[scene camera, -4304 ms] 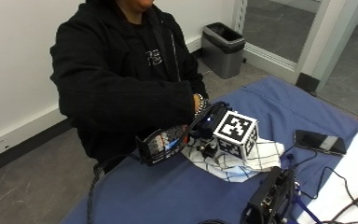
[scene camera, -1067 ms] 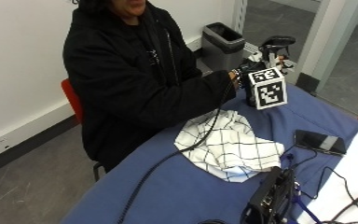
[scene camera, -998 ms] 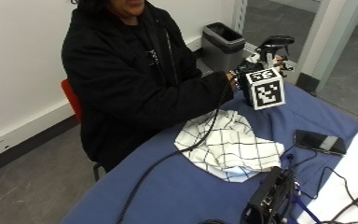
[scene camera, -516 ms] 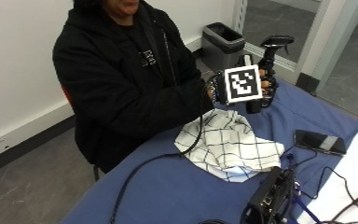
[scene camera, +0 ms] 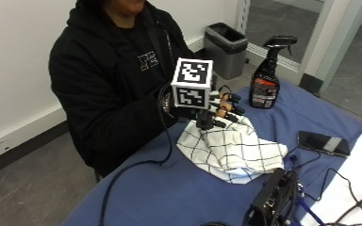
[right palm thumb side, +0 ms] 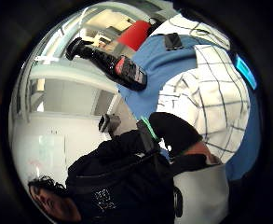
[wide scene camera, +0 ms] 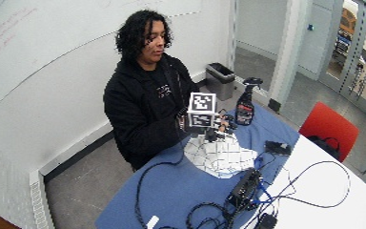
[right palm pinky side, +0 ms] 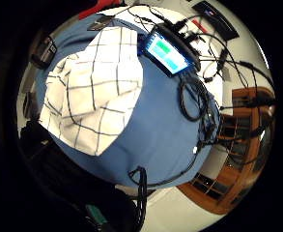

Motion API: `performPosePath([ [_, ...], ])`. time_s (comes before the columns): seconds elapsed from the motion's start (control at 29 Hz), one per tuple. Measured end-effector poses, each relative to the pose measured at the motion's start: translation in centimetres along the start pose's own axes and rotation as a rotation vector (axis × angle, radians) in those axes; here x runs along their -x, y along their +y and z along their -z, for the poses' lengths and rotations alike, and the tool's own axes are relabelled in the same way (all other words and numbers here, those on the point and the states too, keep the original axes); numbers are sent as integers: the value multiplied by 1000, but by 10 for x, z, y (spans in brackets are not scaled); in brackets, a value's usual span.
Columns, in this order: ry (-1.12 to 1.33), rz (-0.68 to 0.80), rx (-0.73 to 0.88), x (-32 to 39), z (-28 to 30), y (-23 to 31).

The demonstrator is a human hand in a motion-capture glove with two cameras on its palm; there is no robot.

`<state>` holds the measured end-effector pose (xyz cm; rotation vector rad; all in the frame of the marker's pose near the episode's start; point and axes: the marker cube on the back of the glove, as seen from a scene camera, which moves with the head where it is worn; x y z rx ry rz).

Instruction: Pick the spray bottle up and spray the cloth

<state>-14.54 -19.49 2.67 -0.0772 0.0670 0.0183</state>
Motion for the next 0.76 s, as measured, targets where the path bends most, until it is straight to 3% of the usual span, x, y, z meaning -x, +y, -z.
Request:
performPosePath([
  [0.38, 64, -59, 5, -8, -10, 61],
  [0.76, 67, -101, 52, -7, -17, 75],
])
